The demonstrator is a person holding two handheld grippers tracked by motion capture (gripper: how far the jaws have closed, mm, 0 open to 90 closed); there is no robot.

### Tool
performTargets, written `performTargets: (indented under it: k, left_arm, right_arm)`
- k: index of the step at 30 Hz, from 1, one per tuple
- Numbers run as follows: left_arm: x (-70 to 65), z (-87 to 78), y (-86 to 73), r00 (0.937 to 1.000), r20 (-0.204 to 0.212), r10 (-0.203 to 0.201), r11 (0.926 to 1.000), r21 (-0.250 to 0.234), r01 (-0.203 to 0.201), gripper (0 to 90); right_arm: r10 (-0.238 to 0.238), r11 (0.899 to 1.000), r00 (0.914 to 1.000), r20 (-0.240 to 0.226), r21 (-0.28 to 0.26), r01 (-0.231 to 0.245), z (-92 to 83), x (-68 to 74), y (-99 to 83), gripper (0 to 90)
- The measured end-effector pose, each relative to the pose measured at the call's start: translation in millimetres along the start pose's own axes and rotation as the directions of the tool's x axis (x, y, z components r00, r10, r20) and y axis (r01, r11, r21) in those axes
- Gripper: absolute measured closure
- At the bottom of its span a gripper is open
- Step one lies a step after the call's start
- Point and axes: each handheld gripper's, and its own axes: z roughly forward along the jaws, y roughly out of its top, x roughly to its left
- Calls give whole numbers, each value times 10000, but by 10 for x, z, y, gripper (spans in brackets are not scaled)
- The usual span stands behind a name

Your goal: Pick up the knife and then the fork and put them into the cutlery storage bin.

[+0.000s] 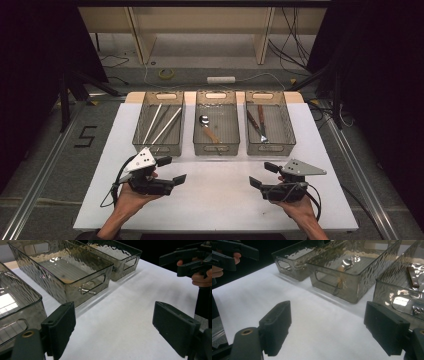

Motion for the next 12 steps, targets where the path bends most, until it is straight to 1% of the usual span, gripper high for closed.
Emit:
performTargets:
  k: [12]
  left_arm:
    - [0,3,-1,10000,17,-20,10000,26,20,183]
  right_arm:
    - [-78,10000,10000,57,-14,78,-5,-7,6,232]
